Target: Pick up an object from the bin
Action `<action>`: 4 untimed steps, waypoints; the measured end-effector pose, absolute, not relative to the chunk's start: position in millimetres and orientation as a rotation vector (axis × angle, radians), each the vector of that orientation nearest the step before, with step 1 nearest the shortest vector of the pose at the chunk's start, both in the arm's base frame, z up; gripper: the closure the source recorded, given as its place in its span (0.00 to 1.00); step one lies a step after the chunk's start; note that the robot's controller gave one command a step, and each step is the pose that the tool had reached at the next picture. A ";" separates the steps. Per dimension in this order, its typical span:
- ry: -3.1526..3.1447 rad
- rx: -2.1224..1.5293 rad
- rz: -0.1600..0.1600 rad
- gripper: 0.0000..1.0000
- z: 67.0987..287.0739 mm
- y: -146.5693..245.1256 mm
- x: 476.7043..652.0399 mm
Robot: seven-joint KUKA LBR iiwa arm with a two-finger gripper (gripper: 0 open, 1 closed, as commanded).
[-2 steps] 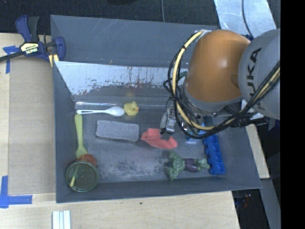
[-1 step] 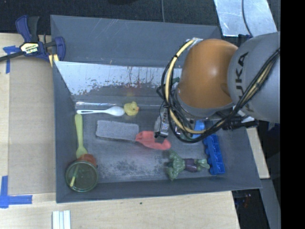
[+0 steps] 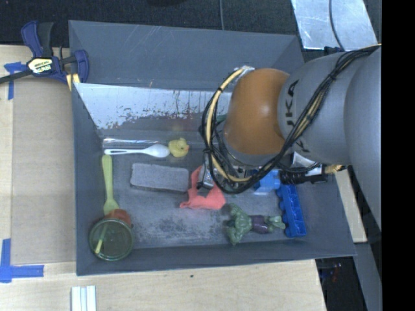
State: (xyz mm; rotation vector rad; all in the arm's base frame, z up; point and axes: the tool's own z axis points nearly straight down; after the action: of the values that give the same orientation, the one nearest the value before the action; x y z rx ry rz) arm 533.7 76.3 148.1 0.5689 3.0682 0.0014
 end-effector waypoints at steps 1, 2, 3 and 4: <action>3.061 0.586 0.006 1.00 112.3 131.0 551.4; 3.051 0.537 0.026 1.00 82.2 125.6 539.8; 3.068 0.557 0.001 1.00 137.4 133.5 534.4; 3.062 0.532 0.009 1.00 180.8 134.2 536.1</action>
Offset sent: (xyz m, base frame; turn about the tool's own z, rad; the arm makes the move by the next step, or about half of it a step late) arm -0.0033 0.0378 -0.0781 -0.0148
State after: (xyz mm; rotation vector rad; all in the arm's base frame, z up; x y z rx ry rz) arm 536.1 134.2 180.8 0.5324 3.0623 0.0087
